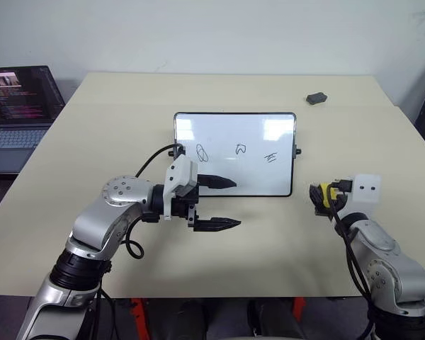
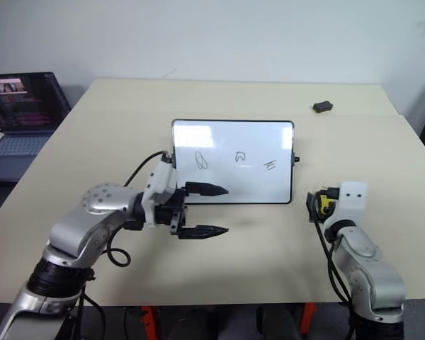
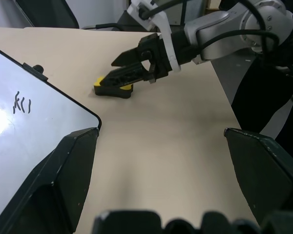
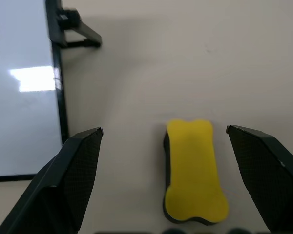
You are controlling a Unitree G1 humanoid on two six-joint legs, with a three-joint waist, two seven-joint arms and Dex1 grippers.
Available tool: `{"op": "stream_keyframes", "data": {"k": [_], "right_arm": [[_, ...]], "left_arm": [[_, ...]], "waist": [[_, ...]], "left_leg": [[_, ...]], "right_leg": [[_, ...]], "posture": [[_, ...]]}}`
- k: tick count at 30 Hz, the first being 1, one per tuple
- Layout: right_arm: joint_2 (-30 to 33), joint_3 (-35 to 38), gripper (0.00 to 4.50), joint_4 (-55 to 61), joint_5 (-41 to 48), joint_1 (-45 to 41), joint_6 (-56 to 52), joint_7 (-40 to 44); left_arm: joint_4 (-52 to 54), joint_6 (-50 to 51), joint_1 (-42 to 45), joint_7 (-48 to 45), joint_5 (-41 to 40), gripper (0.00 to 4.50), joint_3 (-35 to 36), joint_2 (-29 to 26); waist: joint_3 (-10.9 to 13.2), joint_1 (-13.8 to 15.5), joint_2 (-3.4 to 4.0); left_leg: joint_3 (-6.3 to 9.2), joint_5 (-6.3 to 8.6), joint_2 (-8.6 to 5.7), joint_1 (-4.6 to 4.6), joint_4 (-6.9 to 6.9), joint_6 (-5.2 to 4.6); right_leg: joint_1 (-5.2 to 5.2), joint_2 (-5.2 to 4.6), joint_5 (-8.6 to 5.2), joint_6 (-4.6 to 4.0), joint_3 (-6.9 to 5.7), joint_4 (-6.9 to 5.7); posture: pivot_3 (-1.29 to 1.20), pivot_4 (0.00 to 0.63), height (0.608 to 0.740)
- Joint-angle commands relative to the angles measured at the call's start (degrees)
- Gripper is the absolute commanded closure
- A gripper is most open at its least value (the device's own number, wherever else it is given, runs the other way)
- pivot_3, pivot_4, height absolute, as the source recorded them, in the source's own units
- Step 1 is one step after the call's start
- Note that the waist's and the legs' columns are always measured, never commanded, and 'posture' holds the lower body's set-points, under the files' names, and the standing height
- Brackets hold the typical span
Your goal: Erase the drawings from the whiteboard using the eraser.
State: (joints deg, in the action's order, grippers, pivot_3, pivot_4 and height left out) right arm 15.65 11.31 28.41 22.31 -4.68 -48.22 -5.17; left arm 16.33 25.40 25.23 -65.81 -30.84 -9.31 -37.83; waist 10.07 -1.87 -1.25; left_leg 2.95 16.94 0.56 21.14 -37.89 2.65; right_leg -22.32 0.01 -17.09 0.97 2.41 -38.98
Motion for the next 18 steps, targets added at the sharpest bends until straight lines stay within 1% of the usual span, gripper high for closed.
{"op": "stream_keyframes", "data": {"k": [1,5,9,14,18], "right_arm": [[0.8,1.6,0.06,-1.3,-1.6,-1.8,1.4,0.8],[1.1,2.8,0.06,-3.9,-2.1,-2.9,2.2,2.0],[1.0,3.6,0.06,-5.3,-2.2,-3.7,2.8,3.1],[0.7,4.5,0.06,-6.8,-2.4,-4.7,2.8,3.7],[0.5,4.6,0.06,-7.7,-2.7,-5.1,2.6,4.2]], "left_arm": [[3.6,-0.3,-0.1,0.2,-0.3,0.00,1.1,-0.3],[4.0,-0.5,0.7,0.0,-0.1,0.00,0.2,0.4],[1.1,-2.3,3.0,-1.1,2.4,0.00,-2.1,2.0],[0.3,-1.9,4.1,-0.8,2.9,0.00,-4.4,5.6],[-0.2,-2.3,3.7,-1.2,3.7,0.00,-4.5,5.6]], "waist": [[0.0,0.0,0.00],[0.0,0.0,0.00],[0.0,0.0,0.00],[0.0,0.0,0.00],[0.0,-0.1,0.00]], "left_leg": [[0.00,0.00,0.00,0.00,0.01,0.00],[0.00,0.00,0.00,-0.01,0.00,0.00],[-0.01,0.00,-0.01,0.00,-0.01,0.00],[-0.01,0.00,-0.02,0.01,-0.01,-0.01],[-0.01,0.00,0.02,-0.01,0.00,-0.01]], "right_leg": [[0.00,0.00,0.00,0.00,0.00,0.00],[0.00,0.00,0.00,0.00,-0.01,0.00],[0.01,0.01,0.00,0.00,0.00,-0.01],[0.00,0.01,0.00,0.00,0.00,0.00],[0.00,0.03,0.00,0.00,0.01,-0.02]], "posture": [[0.00,0.150,0.740],[0.00,0.150,0.740],[0.00,0.150,0.740],[0.00,0.150,0.740],[0.00,0.150,0.740]]}}
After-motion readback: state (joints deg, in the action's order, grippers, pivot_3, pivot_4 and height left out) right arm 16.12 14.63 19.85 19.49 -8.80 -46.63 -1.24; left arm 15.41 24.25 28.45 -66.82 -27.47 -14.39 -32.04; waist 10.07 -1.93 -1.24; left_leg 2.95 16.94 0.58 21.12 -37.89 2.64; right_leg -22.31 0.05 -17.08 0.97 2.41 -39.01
